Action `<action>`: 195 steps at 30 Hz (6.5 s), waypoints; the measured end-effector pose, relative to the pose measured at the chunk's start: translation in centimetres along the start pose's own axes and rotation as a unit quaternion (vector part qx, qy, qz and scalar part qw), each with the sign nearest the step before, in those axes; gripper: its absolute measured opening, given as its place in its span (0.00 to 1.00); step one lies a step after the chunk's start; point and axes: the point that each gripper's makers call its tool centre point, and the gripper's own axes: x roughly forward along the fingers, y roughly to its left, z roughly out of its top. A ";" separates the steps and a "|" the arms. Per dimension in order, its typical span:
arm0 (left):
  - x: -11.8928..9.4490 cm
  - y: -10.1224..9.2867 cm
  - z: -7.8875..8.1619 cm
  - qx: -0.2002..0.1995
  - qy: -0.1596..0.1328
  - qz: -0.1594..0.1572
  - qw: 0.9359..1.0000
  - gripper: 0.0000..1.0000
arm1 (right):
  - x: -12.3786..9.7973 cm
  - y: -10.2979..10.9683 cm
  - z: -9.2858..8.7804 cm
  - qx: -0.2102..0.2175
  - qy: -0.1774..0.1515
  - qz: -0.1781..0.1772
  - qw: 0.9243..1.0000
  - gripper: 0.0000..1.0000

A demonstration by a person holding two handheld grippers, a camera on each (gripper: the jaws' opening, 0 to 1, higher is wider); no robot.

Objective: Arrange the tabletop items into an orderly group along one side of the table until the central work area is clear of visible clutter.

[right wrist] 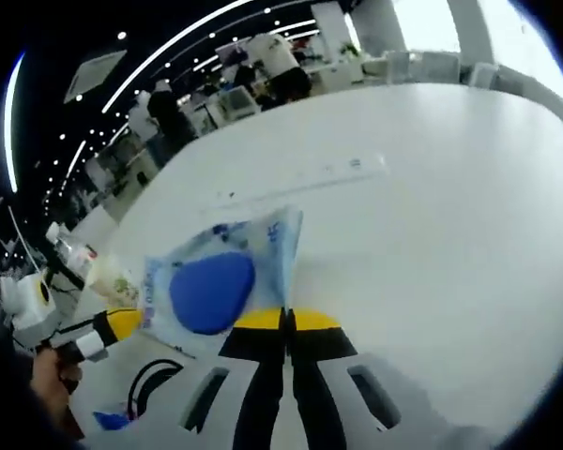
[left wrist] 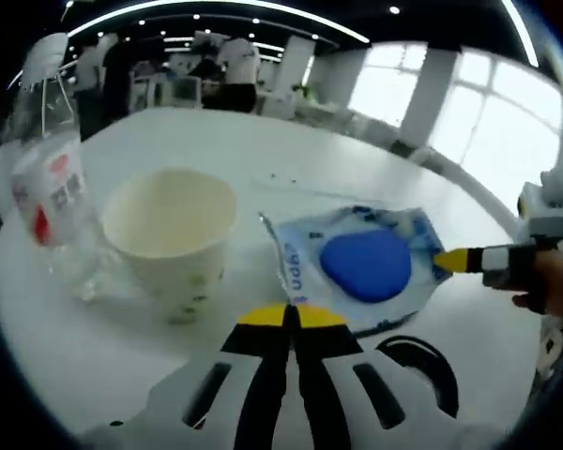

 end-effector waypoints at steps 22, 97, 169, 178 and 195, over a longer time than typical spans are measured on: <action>0.2 0.6 0.2 0.043 -0.024 0.035 0.998 0.00 | 0.7 -0.4 -1.0 -0.058 0.005 -0.004 0.998 0.04; -21.8 -6.0 1.6 0.202 -0.109 -0.108 0.967 0.99 | -4.5 7.6 -10.3 -0.097 0.057 -0.003 0.994 0.15; -20.9 -4.9 0.4 0.174 -0.077 -0.115 0.975 0.99 | -7.4 -5.3 -7.3 -0.009 0.078 -0.082 0.994 0.05; -20.6 -5.1 0.0 0.181 -0.071 -0.117 0.974 0.99 | -7.7 -4.8 -6.2 -0.016 0.042 -0.069 0.997 0.21; -20.9 -5.4 0.3 0.165 -0.075 -0.117 0.976 0.99 | -12.9 2.0 -5.4 -0.002 -0.027 -0.027 0.999 0.89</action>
